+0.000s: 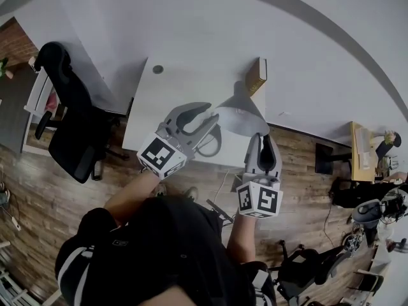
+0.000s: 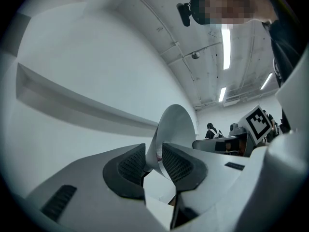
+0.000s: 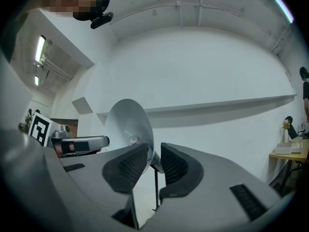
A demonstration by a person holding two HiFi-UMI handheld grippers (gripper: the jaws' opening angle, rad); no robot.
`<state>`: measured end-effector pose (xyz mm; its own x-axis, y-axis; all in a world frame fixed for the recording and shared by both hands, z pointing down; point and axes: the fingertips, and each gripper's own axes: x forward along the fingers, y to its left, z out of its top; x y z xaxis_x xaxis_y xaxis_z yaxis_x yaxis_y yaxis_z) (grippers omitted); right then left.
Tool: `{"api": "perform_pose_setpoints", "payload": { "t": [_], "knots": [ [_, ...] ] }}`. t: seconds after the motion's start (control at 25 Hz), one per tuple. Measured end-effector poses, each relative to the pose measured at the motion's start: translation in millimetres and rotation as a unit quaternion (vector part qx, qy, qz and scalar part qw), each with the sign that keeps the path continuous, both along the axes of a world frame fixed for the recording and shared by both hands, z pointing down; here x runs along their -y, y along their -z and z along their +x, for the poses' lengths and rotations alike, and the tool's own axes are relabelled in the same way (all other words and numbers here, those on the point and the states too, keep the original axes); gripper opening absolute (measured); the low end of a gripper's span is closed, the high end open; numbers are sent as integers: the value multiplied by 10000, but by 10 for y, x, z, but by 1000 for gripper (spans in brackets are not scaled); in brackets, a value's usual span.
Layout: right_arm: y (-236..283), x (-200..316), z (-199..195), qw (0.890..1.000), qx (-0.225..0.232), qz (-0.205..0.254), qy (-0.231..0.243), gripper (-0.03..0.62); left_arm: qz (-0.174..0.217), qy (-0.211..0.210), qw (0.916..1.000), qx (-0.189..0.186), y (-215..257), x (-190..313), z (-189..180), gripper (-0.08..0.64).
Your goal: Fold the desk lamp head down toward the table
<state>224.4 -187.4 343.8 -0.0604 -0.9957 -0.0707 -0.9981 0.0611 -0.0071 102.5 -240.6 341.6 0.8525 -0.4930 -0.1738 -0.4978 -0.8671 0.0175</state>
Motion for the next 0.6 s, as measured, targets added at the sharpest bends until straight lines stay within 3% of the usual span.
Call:
{"api": "perform_pose_setpoints", "payload": {
  "t": [0.2, 0.6],
  "knots": [
    [-65, 47, -10, 9999, 91, -94, 107, 18, -37, -49, 10000, 28, -50, 46, 59, 49],
    [-279, -66, -35, 9991, 218, -307, 218, 20, -101, -211, 9996, 175, -237, -72, 17, 40]
  ]
}}
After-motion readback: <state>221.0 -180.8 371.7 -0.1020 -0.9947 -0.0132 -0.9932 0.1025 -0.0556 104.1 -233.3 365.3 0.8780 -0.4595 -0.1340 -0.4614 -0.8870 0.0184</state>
